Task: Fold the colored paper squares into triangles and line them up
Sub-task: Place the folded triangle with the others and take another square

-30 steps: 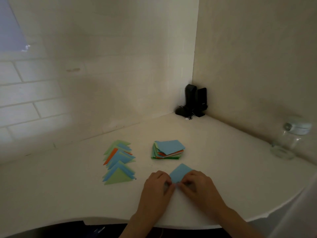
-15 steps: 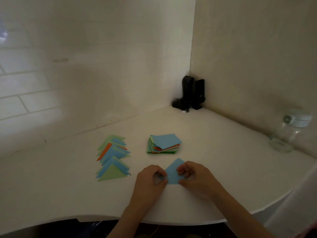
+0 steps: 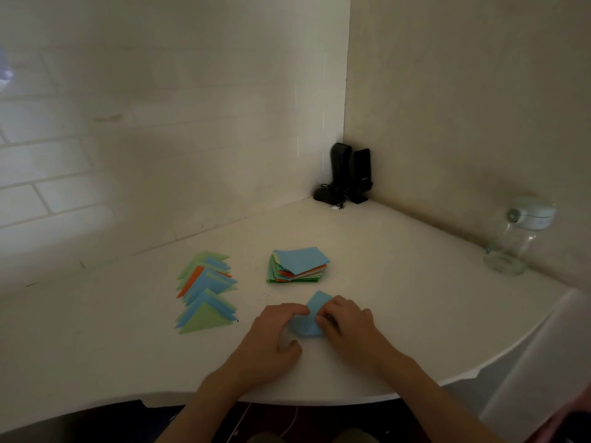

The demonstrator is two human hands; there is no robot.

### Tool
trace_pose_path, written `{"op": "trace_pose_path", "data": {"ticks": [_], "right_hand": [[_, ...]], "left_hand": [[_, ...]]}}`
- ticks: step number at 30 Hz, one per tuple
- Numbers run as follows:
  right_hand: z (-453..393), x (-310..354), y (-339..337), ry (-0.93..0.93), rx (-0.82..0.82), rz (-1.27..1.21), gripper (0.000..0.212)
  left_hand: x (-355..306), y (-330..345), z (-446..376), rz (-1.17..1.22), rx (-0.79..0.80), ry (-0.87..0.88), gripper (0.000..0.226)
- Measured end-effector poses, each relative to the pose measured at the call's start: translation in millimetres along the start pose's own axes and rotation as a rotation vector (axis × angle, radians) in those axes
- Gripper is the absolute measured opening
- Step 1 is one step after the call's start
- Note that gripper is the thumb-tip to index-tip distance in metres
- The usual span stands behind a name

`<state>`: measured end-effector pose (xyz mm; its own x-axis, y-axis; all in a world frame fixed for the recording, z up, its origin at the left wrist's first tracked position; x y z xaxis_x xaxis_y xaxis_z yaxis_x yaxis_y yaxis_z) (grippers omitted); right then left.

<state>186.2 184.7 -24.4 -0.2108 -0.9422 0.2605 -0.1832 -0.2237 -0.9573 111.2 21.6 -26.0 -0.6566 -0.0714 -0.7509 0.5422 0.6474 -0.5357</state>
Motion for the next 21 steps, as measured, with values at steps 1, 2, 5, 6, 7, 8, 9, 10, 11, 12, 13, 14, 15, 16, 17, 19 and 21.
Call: {"op": "trace_pose_path", "data": {"ticks": [1,2,5,6,7,8,9,10,11,12,13,14,15,16,17,19,21], "right_hand": [[-1.2,-1.1,-1.5,-0.028,0.021,-0.047,0.015],[-1.7,-1.8,-3.3,-0.053,0.03,-0.092,0.014],[-1.6,-5.4,-4.3,-0.115,0.005,-0.134,0.019],[-0.4,-6.0,-3.8,-0.125,-0.005,-0.13,0.022],[1.1,-6.3,-3.6,-0.137,-0.032,-0.136,0.022],[3.4,-6.7,-4.1,-0.151,-0.07,-0.162,0.019],[5.8,-7.8,-5.2,-0.167,-0.113,-0.2,0.015],[8.9,-9.2,-6.9,-0.177,-0.152,-0.235,0.012],[11.8,-11.9,-8.4,-0.178,-0.18,-0.265,0.011],[14.9,-14.9,-9.9,-0.181,-0.195,-0.286,0.011],[17.3,-18.4,-10.6,-0.196,-0.204,-0.287,0.011],[19.6,-21.3,-10.1,-0.223,-0.208,-0.266,0.014],[21.7,-23.0,-8.9,-0.253,-0.203,-0.23,0.017],[22.9,-24.4,-6.4,-0.27,-0.191,-0.189,0.019],[23.8,-25.0,-3.5,-0.273,-0.183,-0.157,0.019],[24.3,-23.1,1.8,-0.262,-0.203,-0.125,0.018],[23.7,-18.4,5.6,-0.247,-0.249,-0.08,0.018]], "left_hand": [[1.4,1.2,-0.3,-0.048,-0.014,0.045,0.046],[3.0,2.7,-0.9,-0.11,-0.012,0.088,0.041],[5.2,7.1,-3.1,-0.232,-0.011,0.141,0.025],[4.7,7.8,-3.1,-0.251,-0.032,0.152,0.023],[3.8,8.3,-3.2,-0.273,-0.052,0.168,0.023],[2.8,9.1,-3.0,-0.303,-0.062,0.18,0.022],[2.4,10.0,-2.9,-0.342,-0.066,0.191,0.021],[2.0,11.0,-2.5,-0.38,-0.068,0.197,0.02],[0.8,12.0,-2.1,-0.409,-0.068,0.194,0.02],[-1.3,12.4,-1.6,-0.427,-0.07,0.182,0.02],[-2.9,13.0,-1.3,-0.435,-0.078,0.17,0.021],[-4.5,13.6,-0.8,-0.438,-0.087,0.156,0.021],[-6.0,14.3,-0.8,-0.435,-0.091,0.141,0.021],[-6.6,14.8,-0.8,-0.425,-0.096,0.128,0.021],[-6.1,15.2,-1.2,-0.407,-0.101,0.115,0.021],[-2.6,14.5,-1.9,-0.353,-0.108,0.092,0.021],[2.0,12.5,-0.8,-0.26,-0.115,0.063,0.021]]}}
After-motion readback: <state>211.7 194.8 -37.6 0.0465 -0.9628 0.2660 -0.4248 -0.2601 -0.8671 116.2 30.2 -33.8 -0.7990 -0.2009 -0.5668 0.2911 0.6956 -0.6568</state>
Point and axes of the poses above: each hand's wrist, its own z-axis away from the middle knuckle, its own y-axis out of the palm, x = y × z, the point moved 2 cm from there along -z, towards the middle knuckle, and after that the axes turned 14 degrees about z, right-handed, at the moved point
